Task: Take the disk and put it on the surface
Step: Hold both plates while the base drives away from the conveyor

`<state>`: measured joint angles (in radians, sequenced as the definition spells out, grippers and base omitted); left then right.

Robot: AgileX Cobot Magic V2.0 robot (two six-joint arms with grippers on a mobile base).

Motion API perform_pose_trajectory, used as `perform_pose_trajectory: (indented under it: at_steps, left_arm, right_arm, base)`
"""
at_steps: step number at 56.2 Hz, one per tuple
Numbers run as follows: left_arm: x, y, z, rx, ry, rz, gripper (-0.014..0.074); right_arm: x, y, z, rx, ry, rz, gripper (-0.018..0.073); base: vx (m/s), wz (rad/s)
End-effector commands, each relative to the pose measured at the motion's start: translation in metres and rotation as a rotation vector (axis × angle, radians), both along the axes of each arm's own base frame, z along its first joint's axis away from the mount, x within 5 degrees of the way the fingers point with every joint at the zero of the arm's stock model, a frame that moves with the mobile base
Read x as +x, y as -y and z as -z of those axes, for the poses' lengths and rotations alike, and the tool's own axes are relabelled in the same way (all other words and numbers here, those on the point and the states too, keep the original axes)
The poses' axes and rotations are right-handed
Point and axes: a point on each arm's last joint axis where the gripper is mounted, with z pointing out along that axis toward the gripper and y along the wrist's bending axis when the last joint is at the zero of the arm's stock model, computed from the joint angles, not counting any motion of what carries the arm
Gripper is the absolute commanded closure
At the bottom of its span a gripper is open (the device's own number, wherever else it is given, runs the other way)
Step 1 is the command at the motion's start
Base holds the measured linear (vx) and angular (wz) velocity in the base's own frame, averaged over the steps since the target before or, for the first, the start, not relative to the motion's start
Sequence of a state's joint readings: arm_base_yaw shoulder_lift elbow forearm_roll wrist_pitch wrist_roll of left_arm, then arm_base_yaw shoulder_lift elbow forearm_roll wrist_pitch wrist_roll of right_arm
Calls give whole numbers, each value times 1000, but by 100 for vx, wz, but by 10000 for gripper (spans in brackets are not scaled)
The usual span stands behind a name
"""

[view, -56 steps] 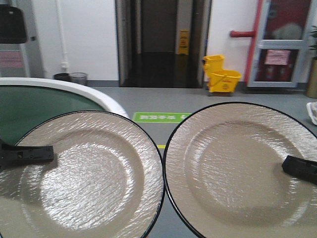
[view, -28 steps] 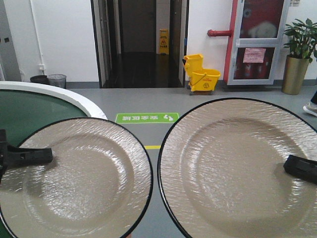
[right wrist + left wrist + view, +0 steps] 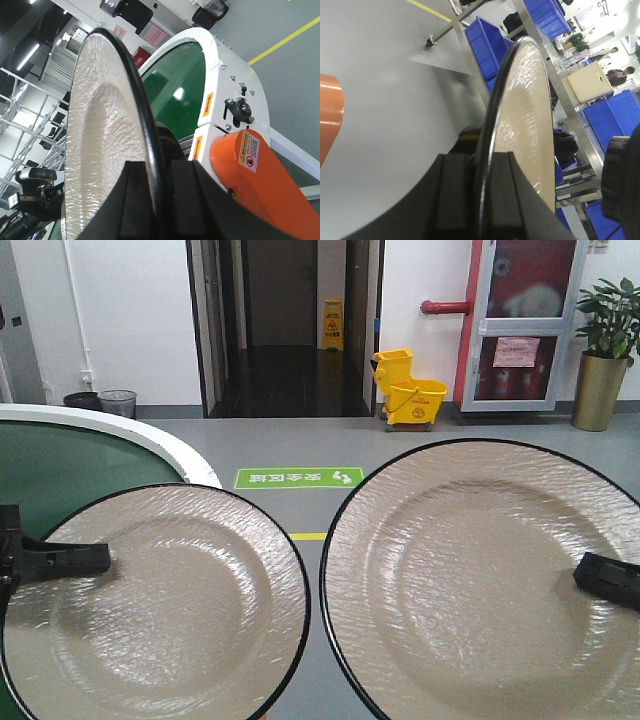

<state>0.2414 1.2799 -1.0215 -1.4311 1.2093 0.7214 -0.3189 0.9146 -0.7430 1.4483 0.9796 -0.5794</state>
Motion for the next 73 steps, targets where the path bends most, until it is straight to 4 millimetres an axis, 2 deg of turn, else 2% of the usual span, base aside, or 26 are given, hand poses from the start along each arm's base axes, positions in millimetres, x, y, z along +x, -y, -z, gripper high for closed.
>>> perform_pose_trajectory:
  at_steps: [1,30,73]
  left_arm:
    - [1,-1,-26,-133,78,-20,604]
    - [1,-1,-26,-133,78,-20,604]
    - [1,-1,-26,-133,78,-20,604]
  right_arm:
    - [-2,-1,-22,111,82,4,568]
    - [-2,-1,-22,111,82,4,568]
    - [-2,-1,-22,111,82,4,568]
  base:
    - [0,0]
    - [-3,-6]
    - [-6,-36]
